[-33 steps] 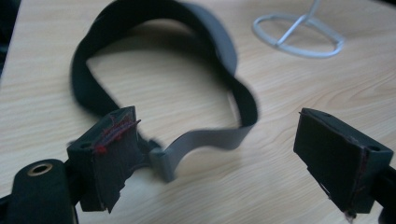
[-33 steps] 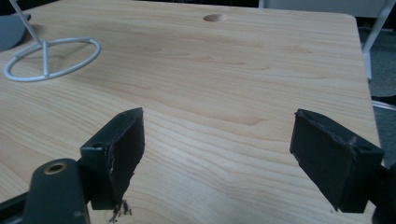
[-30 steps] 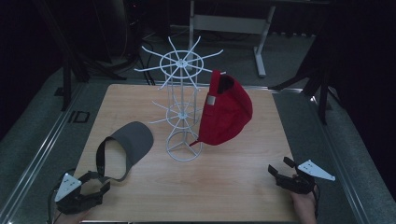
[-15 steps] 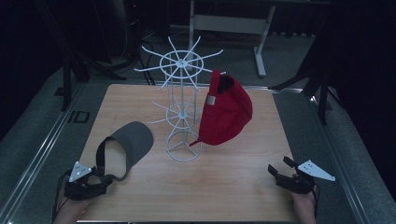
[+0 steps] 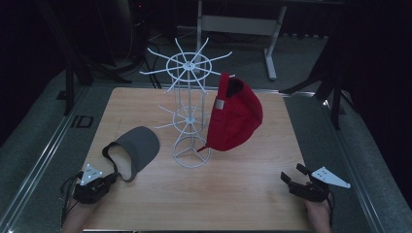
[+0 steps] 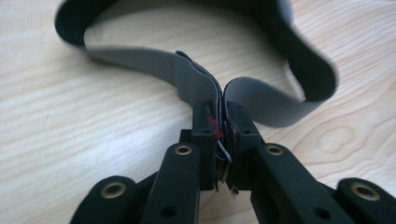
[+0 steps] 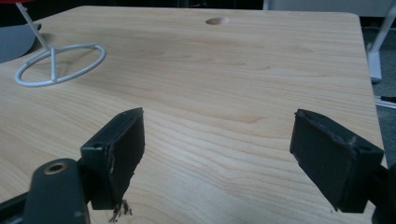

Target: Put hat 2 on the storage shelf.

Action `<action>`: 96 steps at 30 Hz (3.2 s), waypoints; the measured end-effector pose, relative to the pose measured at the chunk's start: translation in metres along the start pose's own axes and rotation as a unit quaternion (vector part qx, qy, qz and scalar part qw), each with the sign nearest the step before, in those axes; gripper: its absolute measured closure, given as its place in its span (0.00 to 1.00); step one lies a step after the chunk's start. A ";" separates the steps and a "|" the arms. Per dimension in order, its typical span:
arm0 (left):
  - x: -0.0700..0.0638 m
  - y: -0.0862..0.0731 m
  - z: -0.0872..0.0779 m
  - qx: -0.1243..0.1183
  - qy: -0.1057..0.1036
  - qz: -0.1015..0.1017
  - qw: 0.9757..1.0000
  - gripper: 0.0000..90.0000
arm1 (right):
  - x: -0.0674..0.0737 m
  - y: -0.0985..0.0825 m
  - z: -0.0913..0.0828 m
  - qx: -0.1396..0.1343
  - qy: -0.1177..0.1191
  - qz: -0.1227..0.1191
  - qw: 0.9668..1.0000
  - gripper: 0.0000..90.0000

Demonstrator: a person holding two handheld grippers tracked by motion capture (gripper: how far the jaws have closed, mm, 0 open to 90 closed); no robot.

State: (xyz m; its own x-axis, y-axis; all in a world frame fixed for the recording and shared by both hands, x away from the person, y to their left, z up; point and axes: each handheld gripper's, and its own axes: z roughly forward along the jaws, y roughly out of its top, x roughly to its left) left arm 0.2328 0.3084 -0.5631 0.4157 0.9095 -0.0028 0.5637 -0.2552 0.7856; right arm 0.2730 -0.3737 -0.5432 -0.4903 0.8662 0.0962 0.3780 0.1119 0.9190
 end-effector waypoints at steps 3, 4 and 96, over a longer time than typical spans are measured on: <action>-0.001 0.005 -0.008 -0.039 -0.020 0.026 0.999 0.95 | -0.001 0.000 -0.001 0.001 0.002 -0.002 1.000 0.20; -0.001 0.008 -0.011 -0.051 -0.026 0.033 0.998 0.95 | -0.002 0.000 -0.002 0.000 0.002 0.000 1.000 0.20; -0.085 0.311 -0.158 -0.317 -0.234 0.302 0.868 0.95 | -0.002 -0.008 0.007 0.027 0.005 0.008 1.000 0.20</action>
State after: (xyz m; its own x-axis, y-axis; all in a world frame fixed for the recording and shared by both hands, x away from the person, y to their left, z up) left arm 0.2603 0.2036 -0.2208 0.8263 0.4026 0.3940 -0.3026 -0.2727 0.9133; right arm 0.2763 -0.3734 -0.5537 -0.4921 0.8629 0.1154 0.4282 0.1244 0.8951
